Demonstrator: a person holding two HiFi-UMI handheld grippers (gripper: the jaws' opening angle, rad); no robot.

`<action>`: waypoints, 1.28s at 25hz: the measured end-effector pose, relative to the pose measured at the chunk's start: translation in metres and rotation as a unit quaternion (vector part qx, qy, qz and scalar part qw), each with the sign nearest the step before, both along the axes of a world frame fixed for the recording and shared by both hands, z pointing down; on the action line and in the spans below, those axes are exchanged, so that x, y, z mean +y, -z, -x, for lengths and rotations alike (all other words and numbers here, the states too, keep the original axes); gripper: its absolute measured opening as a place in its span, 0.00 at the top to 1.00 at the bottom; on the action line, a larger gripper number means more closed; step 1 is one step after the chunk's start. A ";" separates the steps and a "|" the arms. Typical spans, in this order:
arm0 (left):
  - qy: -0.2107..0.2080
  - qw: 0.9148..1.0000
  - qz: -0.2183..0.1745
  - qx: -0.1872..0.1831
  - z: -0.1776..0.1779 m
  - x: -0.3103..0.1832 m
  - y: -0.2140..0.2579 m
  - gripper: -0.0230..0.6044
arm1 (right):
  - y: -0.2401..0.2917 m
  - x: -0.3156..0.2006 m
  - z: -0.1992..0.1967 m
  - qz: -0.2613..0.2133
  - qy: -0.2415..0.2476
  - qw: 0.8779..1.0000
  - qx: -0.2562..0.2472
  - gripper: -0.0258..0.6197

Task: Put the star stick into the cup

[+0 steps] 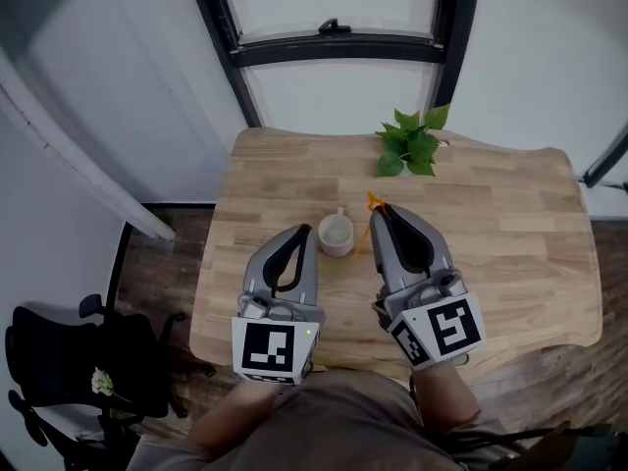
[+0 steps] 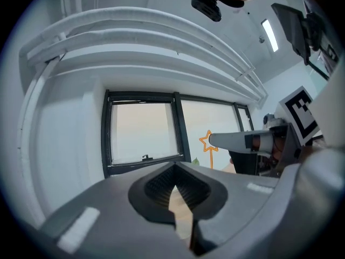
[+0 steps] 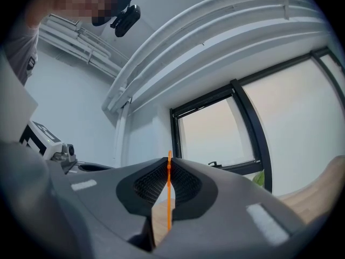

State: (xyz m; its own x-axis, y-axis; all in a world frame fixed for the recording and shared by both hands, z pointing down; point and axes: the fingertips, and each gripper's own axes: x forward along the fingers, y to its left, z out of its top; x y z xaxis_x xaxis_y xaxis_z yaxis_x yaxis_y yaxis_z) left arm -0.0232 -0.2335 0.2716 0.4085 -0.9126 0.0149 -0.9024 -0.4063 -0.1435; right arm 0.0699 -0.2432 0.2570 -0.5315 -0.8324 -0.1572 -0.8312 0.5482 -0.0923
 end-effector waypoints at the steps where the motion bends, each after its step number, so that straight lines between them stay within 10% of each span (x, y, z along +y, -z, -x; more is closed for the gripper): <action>1: -0.002 1.000 0.006 0.003 0.001 -0.006 -0.004 0.96 | -0.001 -0.005 0.001 0.002 -0.003 1.000 0.002 0.89; 32: -0.040 0.983 0.171 0.056 0.034 -0.139 -0.152 0.96 | -0.149 -0.128 0.058 0.166 0.006 0.985 0.046 0.89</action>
State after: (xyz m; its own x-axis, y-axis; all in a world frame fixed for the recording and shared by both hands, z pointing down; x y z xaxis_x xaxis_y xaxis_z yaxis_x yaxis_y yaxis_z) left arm -0.0575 -0.3725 0.4232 0.4946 -0.8273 0.2662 -0.8684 -0.4830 0.1126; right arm 0.0117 -0.3717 0.4063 -0.5408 -0.8236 0.1710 -0.8381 0.5103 -0.1929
